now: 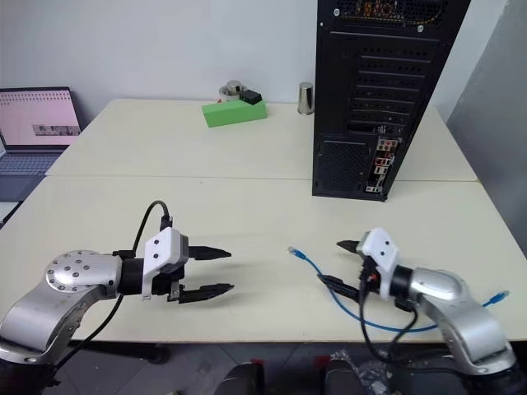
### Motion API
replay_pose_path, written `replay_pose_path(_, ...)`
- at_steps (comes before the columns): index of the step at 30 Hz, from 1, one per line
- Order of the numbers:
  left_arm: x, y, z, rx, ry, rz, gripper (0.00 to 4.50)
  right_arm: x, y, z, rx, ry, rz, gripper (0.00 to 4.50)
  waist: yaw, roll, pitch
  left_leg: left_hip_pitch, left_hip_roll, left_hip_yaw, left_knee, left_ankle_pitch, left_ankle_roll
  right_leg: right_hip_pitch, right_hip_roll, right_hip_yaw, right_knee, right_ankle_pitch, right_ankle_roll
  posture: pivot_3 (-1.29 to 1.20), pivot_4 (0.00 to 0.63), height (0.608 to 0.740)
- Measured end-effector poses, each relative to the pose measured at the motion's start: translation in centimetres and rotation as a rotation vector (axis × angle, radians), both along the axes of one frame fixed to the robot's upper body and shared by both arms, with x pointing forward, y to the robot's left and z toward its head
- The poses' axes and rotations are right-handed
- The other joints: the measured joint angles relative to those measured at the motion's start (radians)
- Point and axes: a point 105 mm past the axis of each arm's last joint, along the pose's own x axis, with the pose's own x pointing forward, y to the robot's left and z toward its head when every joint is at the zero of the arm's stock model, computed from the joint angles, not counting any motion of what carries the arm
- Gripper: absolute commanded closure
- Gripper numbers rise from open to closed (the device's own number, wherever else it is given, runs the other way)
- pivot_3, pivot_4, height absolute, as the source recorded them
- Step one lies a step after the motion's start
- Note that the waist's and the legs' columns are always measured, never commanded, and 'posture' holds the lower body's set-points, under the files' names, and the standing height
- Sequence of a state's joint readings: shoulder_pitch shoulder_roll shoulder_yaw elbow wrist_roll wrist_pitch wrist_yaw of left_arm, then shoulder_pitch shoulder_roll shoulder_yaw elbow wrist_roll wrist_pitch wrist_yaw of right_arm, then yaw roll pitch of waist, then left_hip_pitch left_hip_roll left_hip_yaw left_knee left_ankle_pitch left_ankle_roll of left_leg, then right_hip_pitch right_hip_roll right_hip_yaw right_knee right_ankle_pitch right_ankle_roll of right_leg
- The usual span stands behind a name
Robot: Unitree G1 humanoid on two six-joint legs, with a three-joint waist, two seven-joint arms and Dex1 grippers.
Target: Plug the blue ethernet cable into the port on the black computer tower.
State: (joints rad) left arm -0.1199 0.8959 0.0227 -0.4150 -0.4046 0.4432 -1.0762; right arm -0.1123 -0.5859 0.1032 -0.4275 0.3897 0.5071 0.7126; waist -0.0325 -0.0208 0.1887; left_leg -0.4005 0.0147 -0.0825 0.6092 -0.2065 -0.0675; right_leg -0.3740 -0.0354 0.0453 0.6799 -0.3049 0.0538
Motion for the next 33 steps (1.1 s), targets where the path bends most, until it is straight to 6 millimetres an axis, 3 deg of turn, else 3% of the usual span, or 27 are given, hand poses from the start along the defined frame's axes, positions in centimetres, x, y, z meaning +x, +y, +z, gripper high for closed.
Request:
replay_pose_path(8,0.5,-0.1,0.5,-0.005,-0.018,-0.003,1.04,2.3,1.8,-3.8,-0.027,0.071,-0.091,0.01,0.0,0.0,0.0,0.0,0.0,0.0,0.0,0.0,0.0,0.0,0.0,0.0,0.0,0.0,0.0,0.0,0.15,0.74)
replay_pose_path(13,0.5,-0.1,0.5,-0.007,-0.028,-0.006,1.04,2.5,1.8,-4.4,-0.079,0.064,-0.087,0.01,0.0,0.0,0.0,0.0,0.0,0.0,0.0,0.0,0.0,0.0,0.0,0.0,0.0,0.0,0.0,0.0,0.15,0.74)
replay_pose_path(17,0.5,-0.4,0.4,-0.029,-0.026,-0.012,1.04,2.7,1.7,-4.4,-0.108,0.054,-0.091,0.75,0.0,0.0,0.0,0.0,0.0,0.0,0.0,0.0,0.0,0.0,0.0,0.0,0.0,0.0,0.0,0.0,0.15,0.74)
replay_pose_path(30,1.2,-1.3,0.2,-0.052,-0.024,-0.034,1.04,2.4,2.5,-4.4,-0.154,0.034,-0.04,4.03,-0.001,0.0,0.0,0.001,0.0,0.0,0.0,0.0,0.0,0.0,0.0,0.0,0.001,0.0,0.0,0.0,0.15,0.74)
replay_pose_path(33,1.4,-1.4,0.1,-0.057,-0.022,-0.032,1.04,2.4,2.7,-4.5,-0.162,0.024,-0.019,4.49,-0.001,0.0,0.0,0.0,0.0,0.0,0.0,0.0,0.0,0.0,0.0,0.0,0.001,0.0,0.0,0.0,0.15,0.74)
